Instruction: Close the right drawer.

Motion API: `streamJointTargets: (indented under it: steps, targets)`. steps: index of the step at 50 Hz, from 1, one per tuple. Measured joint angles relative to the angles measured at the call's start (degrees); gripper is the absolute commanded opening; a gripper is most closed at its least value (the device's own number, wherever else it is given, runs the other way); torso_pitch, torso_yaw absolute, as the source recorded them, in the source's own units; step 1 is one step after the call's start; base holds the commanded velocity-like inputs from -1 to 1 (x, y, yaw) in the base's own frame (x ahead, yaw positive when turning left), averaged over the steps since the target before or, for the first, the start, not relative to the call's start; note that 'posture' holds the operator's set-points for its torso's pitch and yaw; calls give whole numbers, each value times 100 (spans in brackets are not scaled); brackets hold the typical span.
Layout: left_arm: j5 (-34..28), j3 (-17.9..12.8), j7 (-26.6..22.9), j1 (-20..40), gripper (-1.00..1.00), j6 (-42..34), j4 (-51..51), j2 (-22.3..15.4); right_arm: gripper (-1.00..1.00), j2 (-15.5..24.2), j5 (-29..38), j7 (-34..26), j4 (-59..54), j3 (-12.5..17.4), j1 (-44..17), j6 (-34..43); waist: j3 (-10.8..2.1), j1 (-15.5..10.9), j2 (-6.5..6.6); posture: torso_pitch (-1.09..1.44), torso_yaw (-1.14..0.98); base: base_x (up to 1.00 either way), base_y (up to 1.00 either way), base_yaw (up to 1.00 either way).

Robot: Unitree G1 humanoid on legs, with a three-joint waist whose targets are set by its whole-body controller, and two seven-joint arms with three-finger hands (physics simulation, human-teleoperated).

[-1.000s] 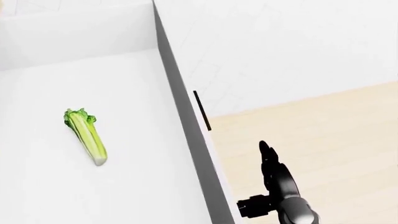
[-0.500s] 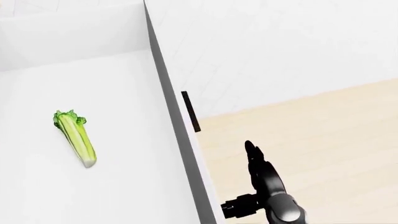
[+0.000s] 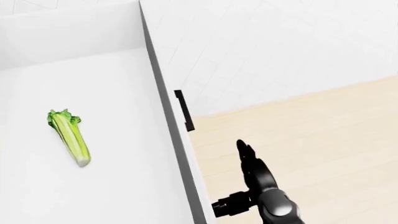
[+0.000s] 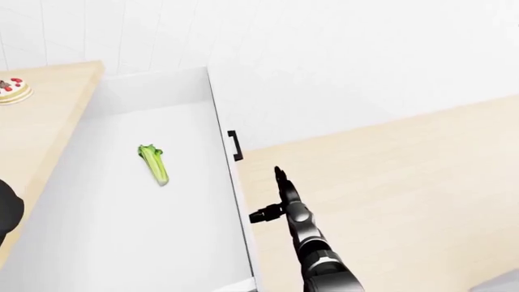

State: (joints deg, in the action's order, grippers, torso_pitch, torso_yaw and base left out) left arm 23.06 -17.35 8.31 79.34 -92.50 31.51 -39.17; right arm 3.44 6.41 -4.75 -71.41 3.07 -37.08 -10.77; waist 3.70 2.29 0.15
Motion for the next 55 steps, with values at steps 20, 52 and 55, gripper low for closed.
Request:
streamJointTargets:
  steps: [20,52,55]
  targets:
    - [455,-64,332,28,100,0,-33,-85,100,-169,41,-6,-39,-52,-62,25,9,13,26,0,0,0,0,0]
    - [969,-159,713,66,100,0,-131,-229,100,-409,126,36,-202,-130,-188,57,30,27,46,0,0,0,0,0]
    - [967,-152,735,75,100,0,-116,-203,100,-424,145,41,-211,-140,-202,81,27,24,50,0,0,0,0,0]
